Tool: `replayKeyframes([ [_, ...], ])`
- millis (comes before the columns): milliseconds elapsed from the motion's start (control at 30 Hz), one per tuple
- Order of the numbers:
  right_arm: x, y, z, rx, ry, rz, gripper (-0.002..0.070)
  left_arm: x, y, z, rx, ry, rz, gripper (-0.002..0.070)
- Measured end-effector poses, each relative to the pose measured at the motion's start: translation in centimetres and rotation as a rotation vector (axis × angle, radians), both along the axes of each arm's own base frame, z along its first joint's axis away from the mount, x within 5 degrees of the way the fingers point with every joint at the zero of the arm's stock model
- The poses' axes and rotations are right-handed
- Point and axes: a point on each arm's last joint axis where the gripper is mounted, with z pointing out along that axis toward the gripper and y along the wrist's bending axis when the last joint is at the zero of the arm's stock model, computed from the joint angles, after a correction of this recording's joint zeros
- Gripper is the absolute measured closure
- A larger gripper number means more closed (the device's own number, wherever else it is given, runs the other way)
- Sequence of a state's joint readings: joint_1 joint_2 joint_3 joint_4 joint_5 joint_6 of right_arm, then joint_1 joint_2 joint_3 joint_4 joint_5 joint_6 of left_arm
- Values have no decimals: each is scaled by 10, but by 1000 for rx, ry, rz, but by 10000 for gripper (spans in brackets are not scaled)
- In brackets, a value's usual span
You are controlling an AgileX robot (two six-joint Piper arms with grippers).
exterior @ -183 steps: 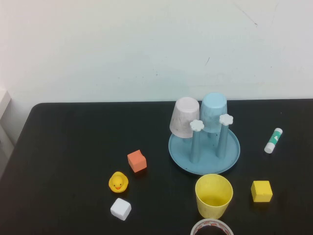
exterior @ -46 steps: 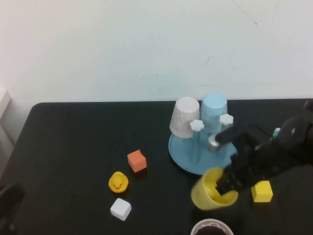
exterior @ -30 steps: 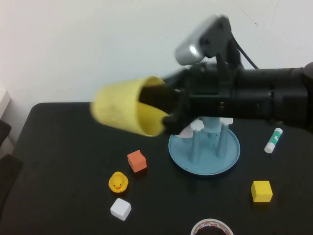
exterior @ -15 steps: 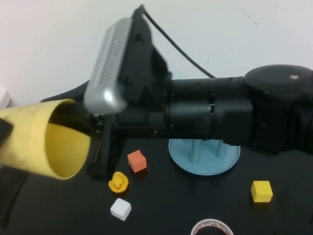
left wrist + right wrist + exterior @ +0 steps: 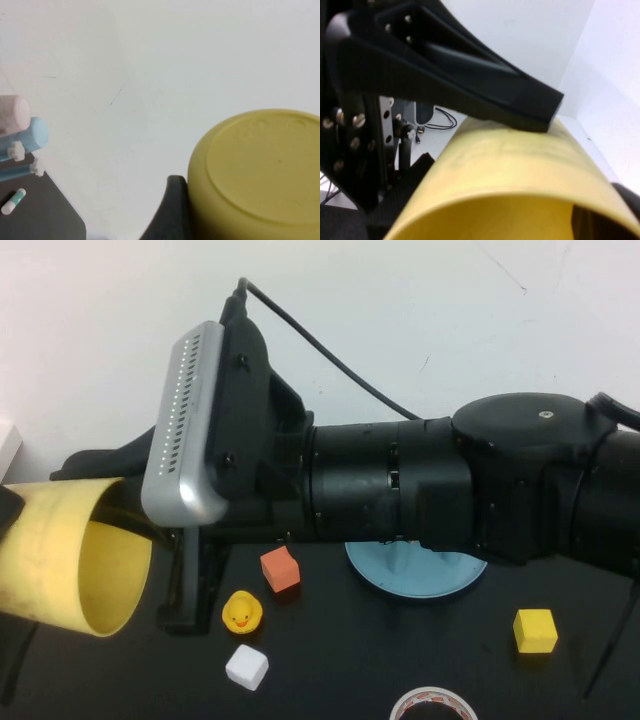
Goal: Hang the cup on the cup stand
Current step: Adjust the cup with two arms, then place the cup on the cup holder
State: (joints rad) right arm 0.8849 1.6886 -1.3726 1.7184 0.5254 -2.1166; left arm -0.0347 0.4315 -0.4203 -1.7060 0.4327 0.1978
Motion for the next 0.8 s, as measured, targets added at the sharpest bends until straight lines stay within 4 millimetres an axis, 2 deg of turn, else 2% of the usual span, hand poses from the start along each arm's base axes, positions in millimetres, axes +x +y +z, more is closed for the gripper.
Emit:
replayKeyframes([
  [100,0,0,0,1,-3,0,646,0,0,0,15,-8,5,55],
  [167,0,1,0,0,-5,2,608,0,1,0,29,-15,14,60],
  [367,-3,2,-2,-9,-7,6,393,2,3,0,114,-56,57,81],
  [433,-4,1,-1,-28,-14,13,350,2,4,1,174,-90,80,81],
  [600,-11,-12,4,-149,-54,5,324,0,7,18,296,-196,131,86],
  [800,-21,-33,8,-321,-52,-25,339,-2,8,45,437,-336,188,87],
])
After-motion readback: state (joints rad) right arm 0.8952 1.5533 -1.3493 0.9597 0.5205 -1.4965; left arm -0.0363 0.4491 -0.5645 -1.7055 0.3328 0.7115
